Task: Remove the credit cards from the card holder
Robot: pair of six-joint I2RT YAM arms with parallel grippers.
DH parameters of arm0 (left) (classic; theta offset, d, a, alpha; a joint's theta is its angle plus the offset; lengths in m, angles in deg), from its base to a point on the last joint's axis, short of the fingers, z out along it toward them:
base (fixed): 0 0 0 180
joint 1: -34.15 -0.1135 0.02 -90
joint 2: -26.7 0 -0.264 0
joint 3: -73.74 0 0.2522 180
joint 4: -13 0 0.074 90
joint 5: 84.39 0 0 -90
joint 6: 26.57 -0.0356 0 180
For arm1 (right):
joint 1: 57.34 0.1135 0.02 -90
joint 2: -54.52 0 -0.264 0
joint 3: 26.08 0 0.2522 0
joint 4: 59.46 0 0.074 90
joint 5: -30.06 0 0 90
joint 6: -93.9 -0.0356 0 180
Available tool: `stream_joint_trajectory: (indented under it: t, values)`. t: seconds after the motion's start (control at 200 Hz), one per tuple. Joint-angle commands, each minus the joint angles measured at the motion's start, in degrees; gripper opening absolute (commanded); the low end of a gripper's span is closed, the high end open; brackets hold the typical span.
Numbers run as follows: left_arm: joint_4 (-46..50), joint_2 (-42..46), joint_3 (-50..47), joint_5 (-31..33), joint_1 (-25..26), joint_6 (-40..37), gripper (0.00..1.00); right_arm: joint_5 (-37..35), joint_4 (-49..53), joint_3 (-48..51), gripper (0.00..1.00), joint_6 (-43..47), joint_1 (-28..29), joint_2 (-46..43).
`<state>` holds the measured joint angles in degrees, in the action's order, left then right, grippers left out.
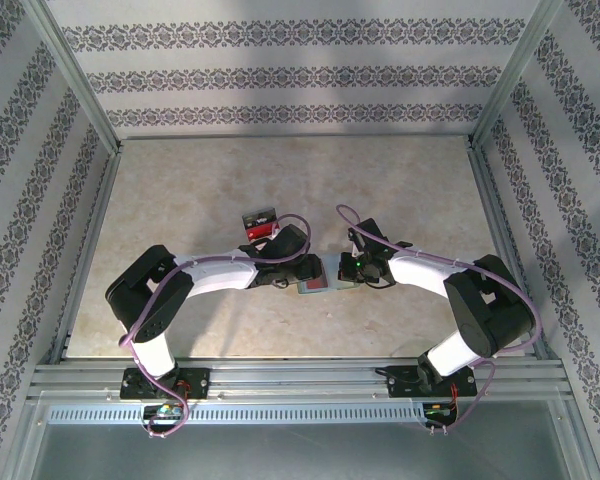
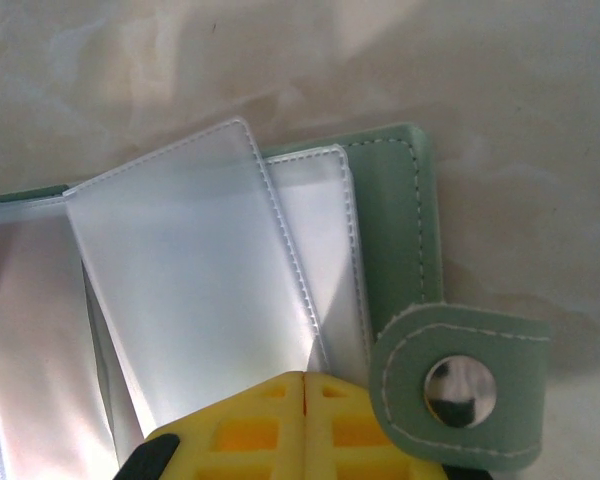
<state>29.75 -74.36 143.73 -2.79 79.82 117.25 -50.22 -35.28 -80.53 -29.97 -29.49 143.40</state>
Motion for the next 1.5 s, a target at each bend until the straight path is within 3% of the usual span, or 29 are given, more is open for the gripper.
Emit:
stream_joint_trajectory:
  t: [0.0, 1.214, 1.494]
  values:
    - [1.65, 1.16, 1.44, 1.42, 0.74, -1.67, 0.52, -0.58, 1.95, 2.01, 0.03, 0.12, -0.26, 2.35]
    - [1.03, -3.86, 4.46, -2.38, 1.34, -1.33, 0.52, 0.11, 0.95, 2.19, 0.03, -0.07, -0.17, 3.32]
    - [-4.53, -3.94, 3.41, -3.51, 1.53, -0.29, 0.65, 0.55, 0.29, 2.19, 0.03, -0.16, -0.12, 4.28]
